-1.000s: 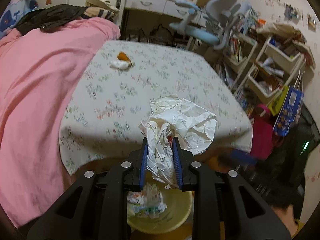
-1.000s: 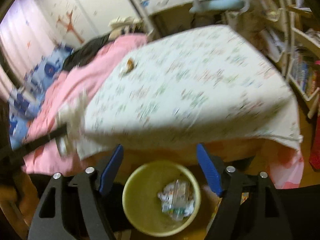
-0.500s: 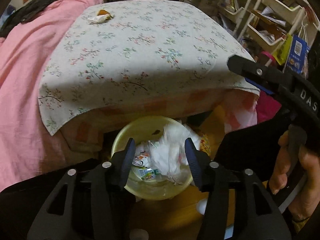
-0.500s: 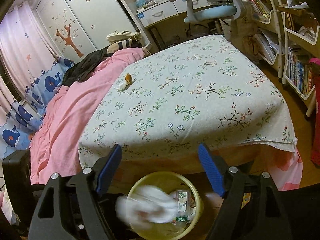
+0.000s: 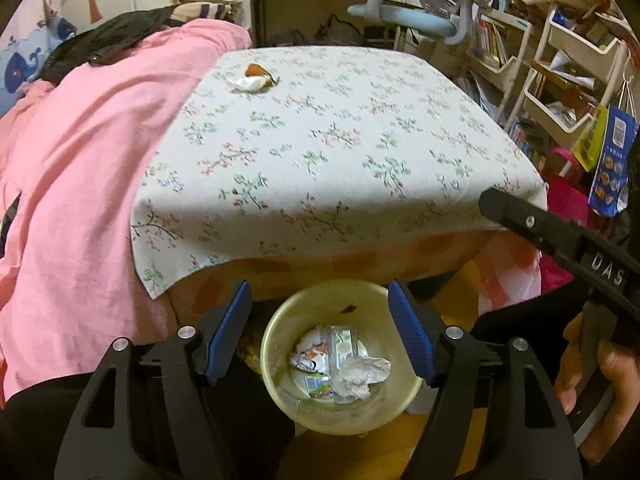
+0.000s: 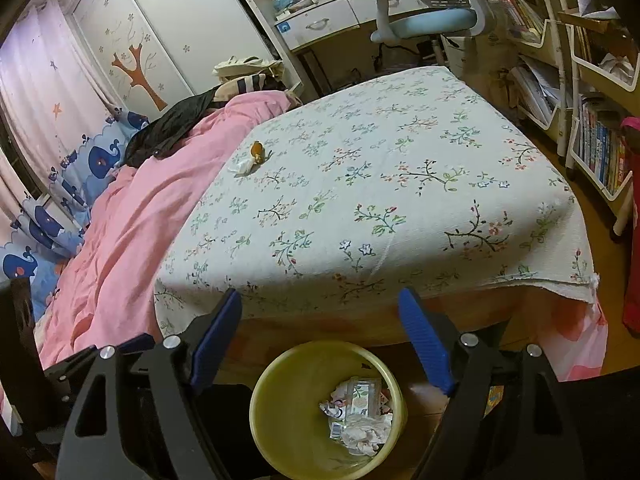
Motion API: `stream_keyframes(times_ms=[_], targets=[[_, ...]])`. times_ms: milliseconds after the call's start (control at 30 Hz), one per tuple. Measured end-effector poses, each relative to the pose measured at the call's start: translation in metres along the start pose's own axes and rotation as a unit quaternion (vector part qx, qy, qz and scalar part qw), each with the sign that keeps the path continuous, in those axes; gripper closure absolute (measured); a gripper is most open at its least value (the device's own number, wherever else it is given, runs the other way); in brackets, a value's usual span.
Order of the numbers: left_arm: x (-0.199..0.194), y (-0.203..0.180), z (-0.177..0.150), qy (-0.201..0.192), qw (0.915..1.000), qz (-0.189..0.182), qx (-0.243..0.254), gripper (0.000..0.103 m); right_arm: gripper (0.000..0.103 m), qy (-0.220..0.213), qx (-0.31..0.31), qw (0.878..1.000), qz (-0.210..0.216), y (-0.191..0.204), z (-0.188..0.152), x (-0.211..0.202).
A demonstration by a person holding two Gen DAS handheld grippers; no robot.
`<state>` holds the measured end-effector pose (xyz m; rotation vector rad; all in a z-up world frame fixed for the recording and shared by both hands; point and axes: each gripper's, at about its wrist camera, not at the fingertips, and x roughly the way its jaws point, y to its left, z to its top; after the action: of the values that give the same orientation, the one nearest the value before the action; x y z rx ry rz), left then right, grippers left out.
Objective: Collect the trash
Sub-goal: 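Open the right tool over the yellow bowl while the left tool releases its tissue, then move both open tools back to the tissue and orange snack on the table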
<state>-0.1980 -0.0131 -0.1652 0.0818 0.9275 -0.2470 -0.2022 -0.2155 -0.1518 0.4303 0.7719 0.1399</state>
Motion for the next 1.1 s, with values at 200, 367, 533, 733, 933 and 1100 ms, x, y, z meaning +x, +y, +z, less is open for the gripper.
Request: stream_keyframes(times_ms=[200, 367, 533, 733, 933, 1100], targets=[[-0.003, 0.0, 0.002, -0.014, 0.9998, 0.012, 0.001, 0.032, 0.025, -0.001, -0.007, 1.0, -0.002, 0.003, 0.0, 0.001], [-0.004, -0.002, 0.003, -0.023, 0.9996, 0.018, 0.005, 0.031, 0.025, -0.004, -0.012, 1.0, -0.003, 0.005, 0.0, 0.001], [-0.004, -0.002, 0.004, -0.028, 0.9994, 0.019, 0.005, 0.03, 0.025, -0.006, -0.018, 1.0, -0.004, 0.007, 0.0, 0.002], [-0.004, -0.001, 0.004, -0.03, 0.9993, 0.02, 0.003, 0.029, 0.025, -0.007, -0.021, 1.0, -0.005, 0.009, 0.0, 0.002], [-0.003, -0.001, 0.005, -0.032, 0.9993, 0.02, -0.001, 0.027, 0.025, -0.008, -0.023, 1.0, -0.006, 0.01, 0.0, 0.003], [-0.002, 0.0, 0.007, -0.033, 0.9993, 0.019, -0.004, 0.026, 0.024, -0.008, -0.027, 1.0, -0.006, 0.012, 0.0, 0.004]])
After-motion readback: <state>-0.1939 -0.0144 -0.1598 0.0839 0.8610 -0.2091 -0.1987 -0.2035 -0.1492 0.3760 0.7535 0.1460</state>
